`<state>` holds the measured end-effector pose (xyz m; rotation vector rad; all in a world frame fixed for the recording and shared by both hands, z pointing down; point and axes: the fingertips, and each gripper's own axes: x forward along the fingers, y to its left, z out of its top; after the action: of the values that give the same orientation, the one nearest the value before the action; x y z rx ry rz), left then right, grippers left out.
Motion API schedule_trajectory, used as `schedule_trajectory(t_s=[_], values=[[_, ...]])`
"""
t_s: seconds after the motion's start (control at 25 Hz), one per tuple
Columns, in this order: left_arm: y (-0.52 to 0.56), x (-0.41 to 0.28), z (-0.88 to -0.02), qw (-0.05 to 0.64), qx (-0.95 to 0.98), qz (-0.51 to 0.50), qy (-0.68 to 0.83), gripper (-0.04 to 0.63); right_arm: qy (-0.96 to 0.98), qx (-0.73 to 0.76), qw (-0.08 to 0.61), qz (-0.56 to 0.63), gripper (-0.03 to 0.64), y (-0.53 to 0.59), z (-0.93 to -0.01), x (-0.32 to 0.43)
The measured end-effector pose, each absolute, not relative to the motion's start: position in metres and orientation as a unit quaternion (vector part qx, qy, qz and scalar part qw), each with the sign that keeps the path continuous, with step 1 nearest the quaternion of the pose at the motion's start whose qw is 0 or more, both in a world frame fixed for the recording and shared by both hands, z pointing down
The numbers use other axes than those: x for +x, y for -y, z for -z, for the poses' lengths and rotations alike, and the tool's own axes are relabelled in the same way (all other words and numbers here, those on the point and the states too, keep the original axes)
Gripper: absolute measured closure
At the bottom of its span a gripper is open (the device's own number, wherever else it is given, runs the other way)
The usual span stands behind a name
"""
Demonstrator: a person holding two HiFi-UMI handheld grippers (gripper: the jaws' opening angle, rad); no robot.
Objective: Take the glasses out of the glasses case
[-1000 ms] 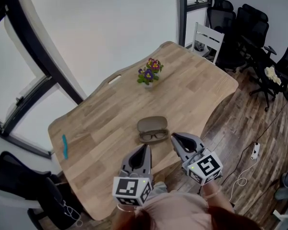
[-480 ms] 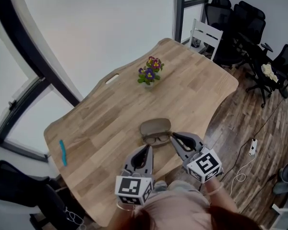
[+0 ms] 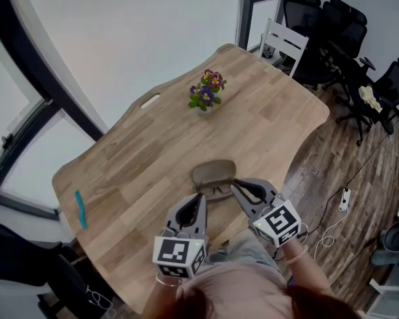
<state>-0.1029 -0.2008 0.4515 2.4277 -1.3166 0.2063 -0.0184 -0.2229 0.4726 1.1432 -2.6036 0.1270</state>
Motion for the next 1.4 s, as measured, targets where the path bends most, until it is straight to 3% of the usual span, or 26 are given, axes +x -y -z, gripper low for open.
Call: schedule_trajectory(t_s=[0.68, 1.4], values=[[0.225, -0.109, -0.475, 0.202, 0.842, -0.069, 0.496, 0.594, 0.919, 0.314, 0.236, -0.037, 0.555, 0.238, -0.529, -0.032], [0.253, -0.116, -0.498, 0.23, 0.82, -0.069, 0.52, 0.594, 0.918, 0.241, 0.311, -0.042, 0.545, 0.252, -0.587, -0.041]])
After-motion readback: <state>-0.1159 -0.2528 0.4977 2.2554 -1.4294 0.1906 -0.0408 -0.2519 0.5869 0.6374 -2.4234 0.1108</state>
